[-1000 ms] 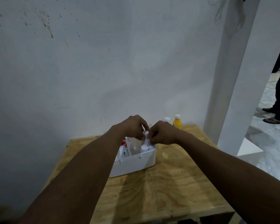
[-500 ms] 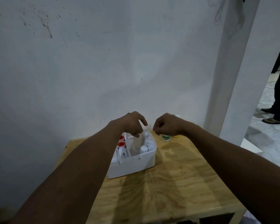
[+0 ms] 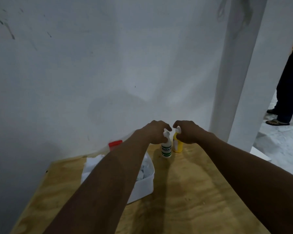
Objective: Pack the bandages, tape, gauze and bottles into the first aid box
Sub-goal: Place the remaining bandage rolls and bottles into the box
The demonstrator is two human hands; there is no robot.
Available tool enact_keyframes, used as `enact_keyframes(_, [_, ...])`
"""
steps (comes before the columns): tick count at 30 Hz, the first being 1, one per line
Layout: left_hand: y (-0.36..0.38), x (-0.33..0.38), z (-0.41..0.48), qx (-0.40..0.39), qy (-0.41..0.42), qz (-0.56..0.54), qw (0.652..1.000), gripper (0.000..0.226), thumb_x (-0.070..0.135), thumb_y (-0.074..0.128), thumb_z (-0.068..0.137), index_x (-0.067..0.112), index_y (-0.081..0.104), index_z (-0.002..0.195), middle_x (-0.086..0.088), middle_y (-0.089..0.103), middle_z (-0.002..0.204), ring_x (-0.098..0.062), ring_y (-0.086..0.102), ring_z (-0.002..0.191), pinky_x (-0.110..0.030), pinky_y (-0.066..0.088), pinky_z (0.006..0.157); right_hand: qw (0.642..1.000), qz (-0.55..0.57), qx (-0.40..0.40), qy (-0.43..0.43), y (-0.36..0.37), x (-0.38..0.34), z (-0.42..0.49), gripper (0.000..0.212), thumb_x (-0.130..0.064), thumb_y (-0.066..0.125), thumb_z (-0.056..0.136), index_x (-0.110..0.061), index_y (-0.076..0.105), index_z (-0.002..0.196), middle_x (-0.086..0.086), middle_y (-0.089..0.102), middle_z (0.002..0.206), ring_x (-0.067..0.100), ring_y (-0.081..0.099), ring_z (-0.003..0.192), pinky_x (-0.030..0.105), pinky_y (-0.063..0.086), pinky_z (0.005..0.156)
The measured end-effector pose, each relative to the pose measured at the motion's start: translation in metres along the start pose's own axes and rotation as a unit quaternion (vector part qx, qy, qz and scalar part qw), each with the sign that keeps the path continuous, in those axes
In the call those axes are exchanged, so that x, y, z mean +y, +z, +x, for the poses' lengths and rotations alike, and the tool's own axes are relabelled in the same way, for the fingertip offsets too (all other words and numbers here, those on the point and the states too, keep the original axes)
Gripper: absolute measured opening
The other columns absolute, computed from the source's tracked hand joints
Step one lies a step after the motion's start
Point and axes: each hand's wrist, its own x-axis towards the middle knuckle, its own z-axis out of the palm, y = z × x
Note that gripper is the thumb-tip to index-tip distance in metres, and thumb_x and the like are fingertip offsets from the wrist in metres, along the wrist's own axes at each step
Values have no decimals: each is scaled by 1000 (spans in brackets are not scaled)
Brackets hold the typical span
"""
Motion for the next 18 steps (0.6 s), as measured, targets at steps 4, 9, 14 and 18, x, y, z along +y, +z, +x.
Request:
enact_keyframes(4, [8,-3,13,11,8,9,1000,32,19,74,92,16,73,124,-8,64,132,-26,64,114,-30,50,86,1000,11,23,-12,4,7,7,29,-12,62,89,-15,58,117,11,62,121,23,54,97,32,47,79])
enact_keyframes(9, [-19,-9,0,40,3,8,999,31,21,82,87,10,77,115,-9,71,116,-17,61,82,-35,57,90,996,23,74,-33,-10,-3,3,21,-17,61,90,-15,62,110,7,63,110,19,51,84,30,40,70])
enact_keyframes(14, [-83,-31,-37,97,-51,-32,993,33,21,85,85,8,76,113,-12,77,102,-20,75,72,-15,53,60,980,83,164,-79,-51,-54,-5,19,-20,59,87,-15,63,106,4,58,96,24,54,83,29,39,70])
enact_keyframes(18, [-118,-54,-77,125,-96,-66,985,29,20,85,84,11,74,109,-9,76,92,-12,73,63,-15,55,55,968,132,174,-124,-64,-101,-13,20,-20,57,87,-14,62,105,2,57,91,23,53,79,27,37,65])
